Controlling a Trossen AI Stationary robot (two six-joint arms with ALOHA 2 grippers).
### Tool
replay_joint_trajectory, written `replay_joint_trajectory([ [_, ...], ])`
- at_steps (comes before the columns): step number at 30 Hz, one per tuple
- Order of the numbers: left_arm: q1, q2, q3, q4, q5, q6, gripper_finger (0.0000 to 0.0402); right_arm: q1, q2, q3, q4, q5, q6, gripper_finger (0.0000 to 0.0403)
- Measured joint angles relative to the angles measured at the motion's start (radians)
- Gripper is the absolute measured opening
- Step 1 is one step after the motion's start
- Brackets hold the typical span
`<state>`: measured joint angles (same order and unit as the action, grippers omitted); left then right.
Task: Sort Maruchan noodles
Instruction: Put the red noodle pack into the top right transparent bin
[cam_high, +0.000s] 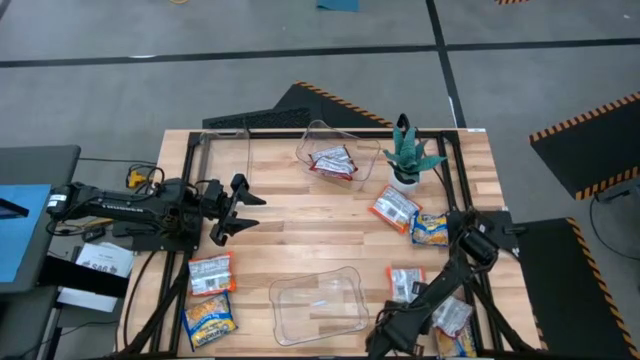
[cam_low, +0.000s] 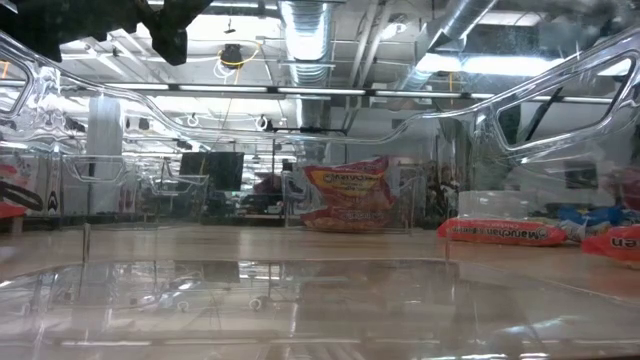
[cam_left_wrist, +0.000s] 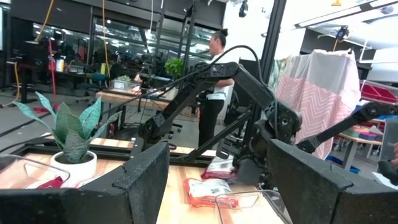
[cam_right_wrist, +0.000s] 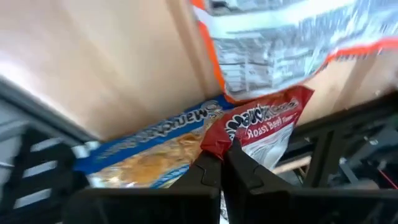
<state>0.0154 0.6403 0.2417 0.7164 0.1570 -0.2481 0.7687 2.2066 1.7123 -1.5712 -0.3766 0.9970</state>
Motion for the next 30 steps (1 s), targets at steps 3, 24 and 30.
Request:
replay_joint_trajectory([
  [3,0.000,0.000,0.000,0.000,0.000,0.000,0.0256,-0.027,0.000,0.068,0.000,0.013,-0.008,0.0017],
  [24,0.000,0.000,0.000,0.000,0.001,-0.002,0.0256,-0.172,-0.034,0.435,0.000,0.104,-0.195,0.0017],
  [30,0.000,0.000,0.000,-0.002,0.001,-0.002,0.0256,-0.182,-0.116,0.431,0.000,0.175,-0.187,0.0017],
])
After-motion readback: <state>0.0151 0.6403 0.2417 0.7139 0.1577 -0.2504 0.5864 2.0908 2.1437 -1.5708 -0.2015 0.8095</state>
